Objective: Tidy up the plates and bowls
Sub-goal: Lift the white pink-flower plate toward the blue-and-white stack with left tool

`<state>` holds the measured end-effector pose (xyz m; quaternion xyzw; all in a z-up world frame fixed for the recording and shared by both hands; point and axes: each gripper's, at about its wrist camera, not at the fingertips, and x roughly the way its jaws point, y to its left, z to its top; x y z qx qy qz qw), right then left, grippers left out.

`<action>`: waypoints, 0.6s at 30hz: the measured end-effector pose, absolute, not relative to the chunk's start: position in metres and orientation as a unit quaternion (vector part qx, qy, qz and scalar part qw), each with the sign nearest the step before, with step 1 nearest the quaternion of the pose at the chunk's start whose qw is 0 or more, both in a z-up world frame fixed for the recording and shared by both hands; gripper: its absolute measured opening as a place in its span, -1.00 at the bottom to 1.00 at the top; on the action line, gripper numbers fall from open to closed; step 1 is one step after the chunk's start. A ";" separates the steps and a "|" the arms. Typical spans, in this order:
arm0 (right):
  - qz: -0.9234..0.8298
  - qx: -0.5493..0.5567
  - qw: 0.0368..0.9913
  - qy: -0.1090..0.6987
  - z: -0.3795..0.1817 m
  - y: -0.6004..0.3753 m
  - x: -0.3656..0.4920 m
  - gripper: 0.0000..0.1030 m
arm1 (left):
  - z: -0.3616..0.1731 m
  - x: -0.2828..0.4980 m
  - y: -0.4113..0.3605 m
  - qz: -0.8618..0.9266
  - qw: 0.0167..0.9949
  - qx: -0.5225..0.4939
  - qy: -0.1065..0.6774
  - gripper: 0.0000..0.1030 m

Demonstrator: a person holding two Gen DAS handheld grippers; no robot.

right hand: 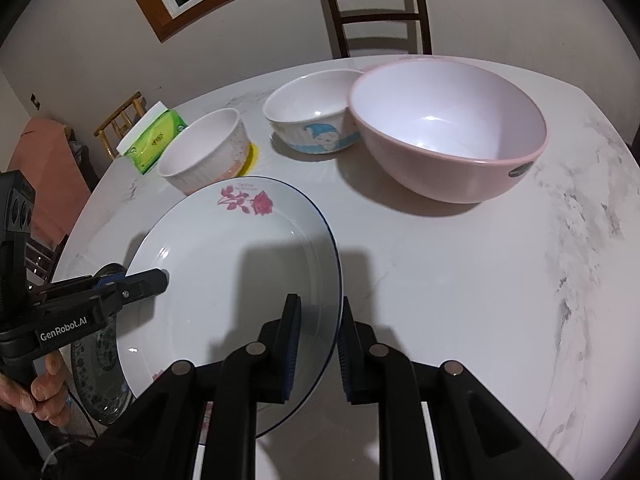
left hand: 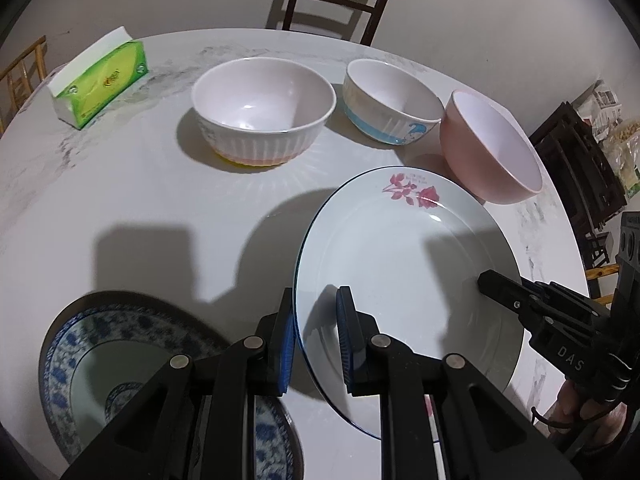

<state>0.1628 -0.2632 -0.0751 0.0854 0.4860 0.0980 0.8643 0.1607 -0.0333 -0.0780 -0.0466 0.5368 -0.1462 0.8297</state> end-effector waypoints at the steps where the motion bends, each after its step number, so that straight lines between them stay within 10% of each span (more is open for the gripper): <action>1: 0.100 0.084 0.865 0.485 -0.073 -0.261 0.161 -0.66 | -0.077 0.159 -0.031 -0.145 0.830 -0.048 0.536 -0.70; 18: 0.132 0.063 0.872 0.466 -0.049 -0.217 0.132 -0.66 | -0.052 0.120 0.025 -0.114 0.845 -0.072 0.517 -0.71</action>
